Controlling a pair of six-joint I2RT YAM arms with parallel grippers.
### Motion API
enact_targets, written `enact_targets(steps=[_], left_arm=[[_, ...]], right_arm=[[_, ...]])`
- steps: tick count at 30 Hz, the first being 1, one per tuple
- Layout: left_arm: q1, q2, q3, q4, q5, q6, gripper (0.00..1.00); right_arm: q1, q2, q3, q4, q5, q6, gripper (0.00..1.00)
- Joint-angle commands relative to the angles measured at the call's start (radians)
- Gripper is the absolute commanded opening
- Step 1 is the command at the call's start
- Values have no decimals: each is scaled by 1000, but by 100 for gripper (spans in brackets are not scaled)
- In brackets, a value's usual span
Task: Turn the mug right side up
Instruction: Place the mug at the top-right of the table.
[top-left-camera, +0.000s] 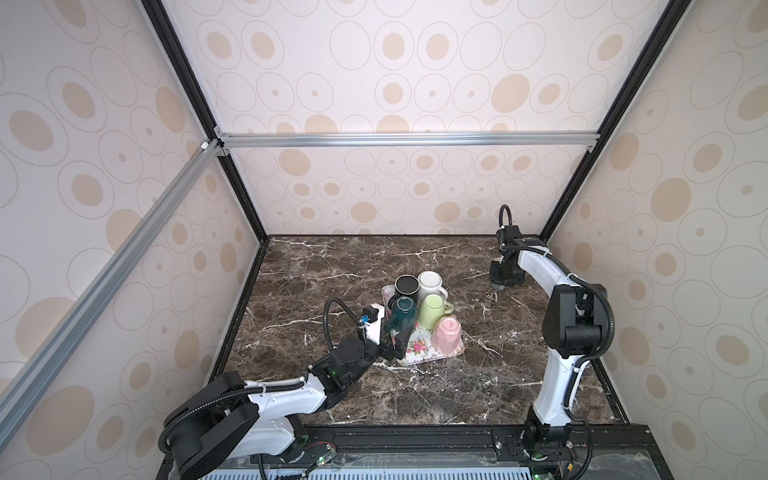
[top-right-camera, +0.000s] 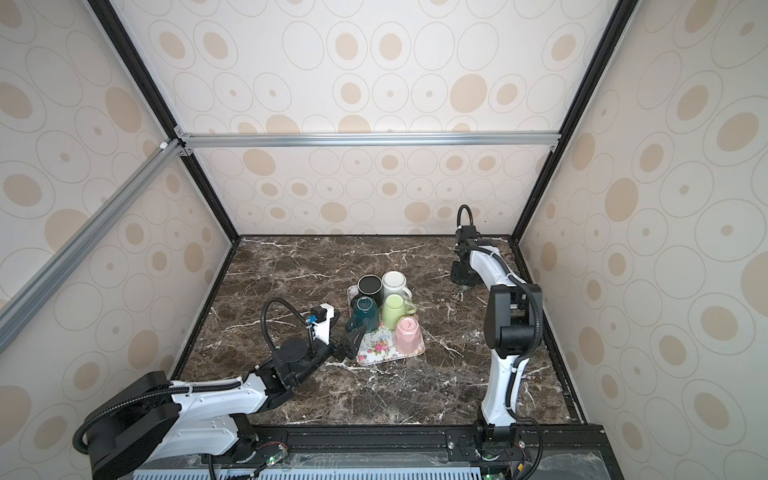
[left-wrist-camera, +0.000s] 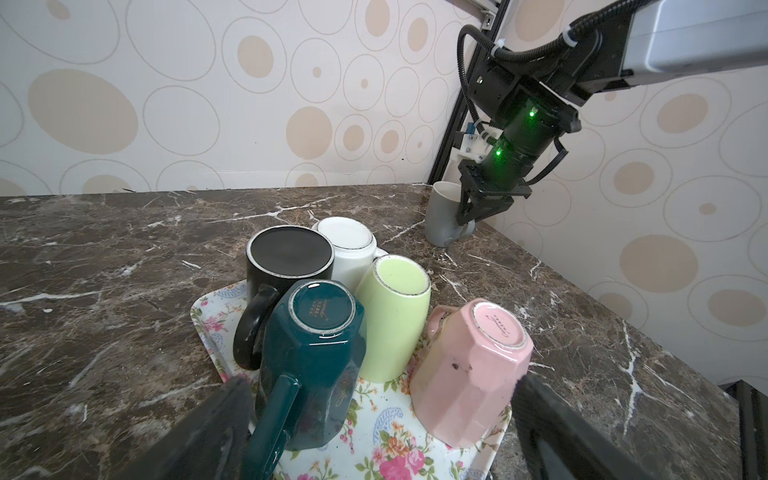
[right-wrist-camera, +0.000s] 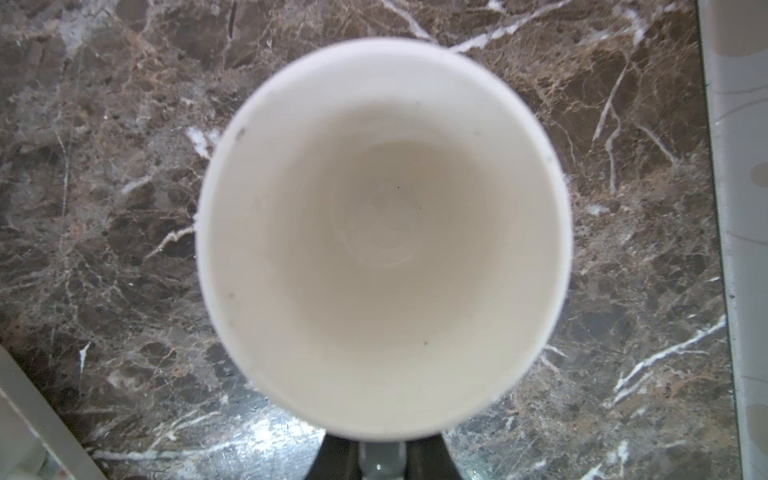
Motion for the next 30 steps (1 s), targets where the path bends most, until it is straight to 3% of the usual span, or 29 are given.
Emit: enact_targets(steps=[1, 2, 5, 8, 12, 30], left_arm=[[5, -13, 4, 9, -20, 21, 98], [5, -12, 5, 8, -23, 22, 98], [6, -12, 4, 6, -25, 20, 98], [5, -14, 6, 4, -24, 17, 98], [5, -18, 6, 0, -28, 19, 98], [5, 5, 14, -8, -39, 11, 98]], right_arm=[[-6, 4, 28, 2, 9, 8, 0], [-5, 6, 27, -1, 11, 13, 4], [-5, 12, 25, -7, 12, 19, 31], [-5, 1, 15, 0, 14, 23, 48], [-6, -13, 8, 6, 12, 22, 60], [-2, -211, -128, 58, -17, -9, 67]])
